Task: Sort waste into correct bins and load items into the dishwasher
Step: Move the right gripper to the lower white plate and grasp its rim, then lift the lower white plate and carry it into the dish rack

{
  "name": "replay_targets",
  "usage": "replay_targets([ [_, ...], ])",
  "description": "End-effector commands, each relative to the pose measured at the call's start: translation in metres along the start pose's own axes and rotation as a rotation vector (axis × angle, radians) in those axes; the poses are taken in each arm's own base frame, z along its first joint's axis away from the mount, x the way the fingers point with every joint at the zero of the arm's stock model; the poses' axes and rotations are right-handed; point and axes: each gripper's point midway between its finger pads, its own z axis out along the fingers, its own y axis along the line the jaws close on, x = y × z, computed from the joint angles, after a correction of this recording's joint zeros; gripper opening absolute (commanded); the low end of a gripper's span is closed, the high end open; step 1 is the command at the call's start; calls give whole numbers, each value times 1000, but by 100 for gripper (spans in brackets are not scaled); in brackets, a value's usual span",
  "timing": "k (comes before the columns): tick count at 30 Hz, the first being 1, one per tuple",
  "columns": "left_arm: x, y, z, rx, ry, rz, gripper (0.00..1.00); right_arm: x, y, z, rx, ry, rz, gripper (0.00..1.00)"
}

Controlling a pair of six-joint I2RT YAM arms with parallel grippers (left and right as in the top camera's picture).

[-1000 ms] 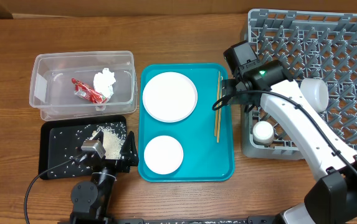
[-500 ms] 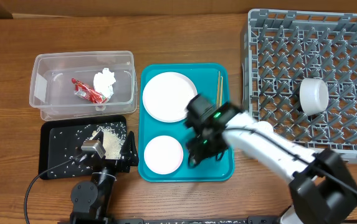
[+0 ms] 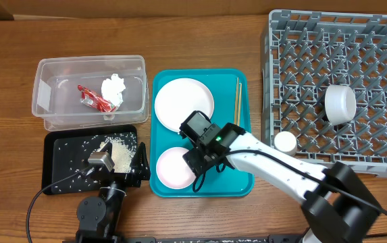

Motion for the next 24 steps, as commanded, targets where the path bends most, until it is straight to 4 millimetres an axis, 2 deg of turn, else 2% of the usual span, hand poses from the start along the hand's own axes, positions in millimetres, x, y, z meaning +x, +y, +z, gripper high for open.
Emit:
replay_targets([
  [1,0,0,0,2,-6,-9,100,-1,-2,5,21,20,-16,53],
  [7,0,0,0,2,-6,-9,100,2,-2,5,20,33,-19,39],
  [11,0,0,0,2,-6,-9,100,11,-4,5,28,71,-33,19],
  [13,0,0,0,2,-6,-9,100,14,-6,4,33,81,-26,4],
  [16,0,0,0,2,-6,-9,100,9,-7,-3,35,71,10,4],
  [19,0,0,0,2,-6,-9,100,-4,-18,-26,73,21,69,4],
  [22,0,0,0,2,-6,-9,100,-24,-34,-66,130,-79,131,4],
  [24,0,0,0,2,-6,-9,100,-37,-49,-100,187,-169,189,4],
])
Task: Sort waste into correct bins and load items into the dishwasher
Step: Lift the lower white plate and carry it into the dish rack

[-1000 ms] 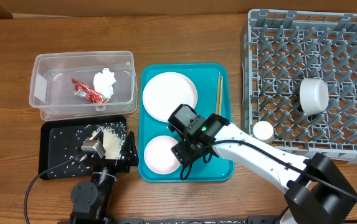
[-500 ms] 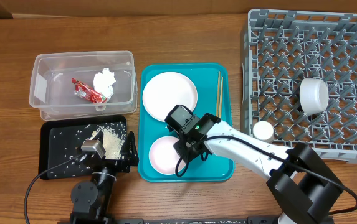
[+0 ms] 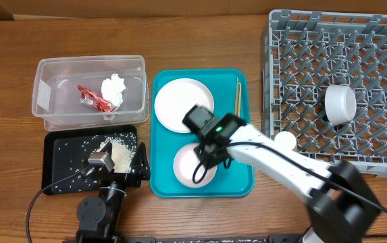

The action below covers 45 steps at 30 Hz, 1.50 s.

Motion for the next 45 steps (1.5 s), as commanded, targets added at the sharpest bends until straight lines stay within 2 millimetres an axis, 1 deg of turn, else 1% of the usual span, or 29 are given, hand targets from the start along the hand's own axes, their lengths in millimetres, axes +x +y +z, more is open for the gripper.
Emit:
replay_targets([
  [1,0,0,0,2,-6,-9,100,-44,-34,-80,93,-272,151,4],
  [3,0,0,0,2,-6,-9,100,-51,-61,-116,164,-378,252,4],
  [5,0,0,0,2,-6,-9,100,-51,-92,-150,244,-481,342,4],
  [7,0,0,0,2,-6,-9,100,-45,-128,-181,355,-575,442,4],
  [9,0,0,0,2,-6,-9,100,-31,-167,-210,497,-646,551,4],
  [12,0,0,0,2,-6,-9,100,-8,-218,-239,692,-688,675,4],
  [14,0,0,0,2,-6,-9,100,8,-247,-249,802,-680,752,4],
  [19,0,0,0,2,-6,-9,100,42,-306,-257,996,-616,913,4],
  [21,0,0,0,2,-6,-9,100,57,-330,-256,1066,-574,980,4],
  [25,0,0,0,2,-6,-9,100,81,-369,-242,1134,-477,1078,4],
  [26,0,0,0,2,-6,-9,100,88,-380,-236,1151,-447,1107,4],
  [29,0,0,0,2,-6,-9,100,105,-405,-221,1186,-371,1157,4],
  [31,0,0,0,2,-6,-9,100,119,-417,-212,1207,-305,1178,4],
  [34,0,0,0,2,-6,-9,100,141,-432,-203,1229,-230,1222,4],
  [40,0,0,0,2,-6,-9,100,184,-454,-195,1265,-116,1303,4],
  [45,0,0,0,2,-6,-9,100,211,-466,-193,1282,-48,1341,4],
])
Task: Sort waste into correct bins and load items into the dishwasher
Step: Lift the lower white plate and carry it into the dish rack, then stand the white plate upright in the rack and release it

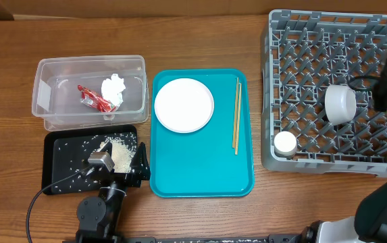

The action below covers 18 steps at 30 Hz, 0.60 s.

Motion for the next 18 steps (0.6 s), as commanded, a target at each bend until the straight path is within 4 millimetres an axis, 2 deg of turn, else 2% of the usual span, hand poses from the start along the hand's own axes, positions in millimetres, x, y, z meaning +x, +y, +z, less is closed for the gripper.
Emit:
replay_targets([
  [1,0,0,0,2,-6,-9,100,-3,-9,13,49,9,-7,4],
  [6,0,0,0,2,-6,-9,100,5,11,16,65,11,-106,4],
  [18,0,0,0,2,-6,-9,100,9,74,-20,185,-174,-377,4],
])
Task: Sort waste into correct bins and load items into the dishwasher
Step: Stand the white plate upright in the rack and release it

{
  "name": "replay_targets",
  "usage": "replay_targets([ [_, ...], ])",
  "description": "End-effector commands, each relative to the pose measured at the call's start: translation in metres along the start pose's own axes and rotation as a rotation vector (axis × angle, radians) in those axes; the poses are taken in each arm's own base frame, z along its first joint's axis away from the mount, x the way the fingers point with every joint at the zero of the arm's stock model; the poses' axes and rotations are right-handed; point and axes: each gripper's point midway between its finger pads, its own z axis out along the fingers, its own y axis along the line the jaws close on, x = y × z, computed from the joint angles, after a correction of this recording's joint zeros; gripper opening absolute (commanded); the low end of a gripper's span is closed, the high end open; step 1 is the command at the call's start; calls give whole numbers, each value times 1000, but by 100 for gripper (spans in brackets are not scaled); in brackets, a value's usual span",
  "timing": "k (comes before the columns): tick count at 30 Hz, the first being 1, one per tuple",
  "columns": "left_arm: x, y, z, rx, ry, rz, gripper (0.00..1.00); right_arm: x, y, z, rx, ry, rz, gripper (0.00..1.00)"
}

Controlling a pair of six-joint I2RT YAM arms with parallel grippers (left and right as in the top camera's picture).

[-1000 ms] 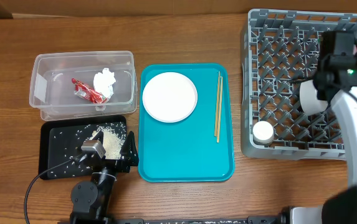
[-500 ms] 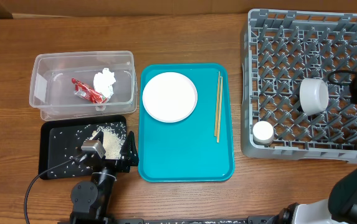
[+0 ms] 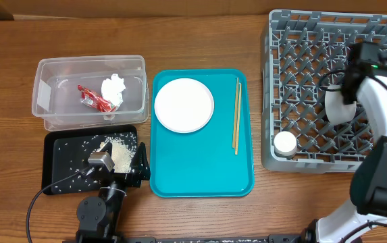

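Observation:
A large white plate (image 3: 184, 104) and a pair of wooden chopsticks (image 3: 236, 115) lie on the teal tray (image 3: 202, 172). The grey dishwasher rack (image 3: 301, 61) holds a white bowl (image 3: 338, 106) and a small white cup (image 3: 285, 143). My right gripper (image 3: 350, 79) hangs over the rack, right above the bowl; its jaws are hidden by its own body. My left gripper (image 3: 122, 165) rests low at the black tray's right end, and its state is unclear. No small plate shows on the teal tray.
A clear plastic bin (image 3: 88, 91) holds a red wrapper (image 3: 93, 98) and a crumpled tissue (image 3: 114, 88). A black tray (image 3: 61, 169) carries scattered rice. The rack fills the right side of the table.
My right arm has moved from the far right edge of the view leftward, to stand over the rack beside the white bowl. The left arm and the tray's contents are unchanged.
My right gripper was at a small plate in the teal tray's lower left. Then the plate sat further right with the gripper still on it. Later the plate was gone from the tray and the arm was at the rack's right edge, now over the bowl.

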Motion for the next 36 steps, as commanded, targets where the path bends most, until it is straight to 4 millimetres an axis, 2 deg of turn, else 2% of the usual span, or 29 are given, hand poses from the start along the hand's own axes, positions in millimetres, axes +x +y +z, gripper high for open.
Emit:
replay_targets([
  [1,0,0,0,2,-6,-9,100,-10,6,-9,84,-64,-85,4],
  [4,0,0,0,2,-6,-9,100,-9,26,-18,71,-87,-153,4],
  [10,0,0,0,2,-6,-9,100,-9,40,-31,53,-117,-184,4],
  [19,0,0,0,2,-6,-9,100,-19,17,-25,178,-140,-171,4],
  [27,0,0,0,2,-6,-9,100,-14,0,2,218,-78,-144,4],
  [31,0,0,0,2,-6,-9,100,-13,3,4,202,-70,-141,4],
  [36,0,0,0,2,-6,-9,100,-13,18,-7,163,-92,-161,4],
])
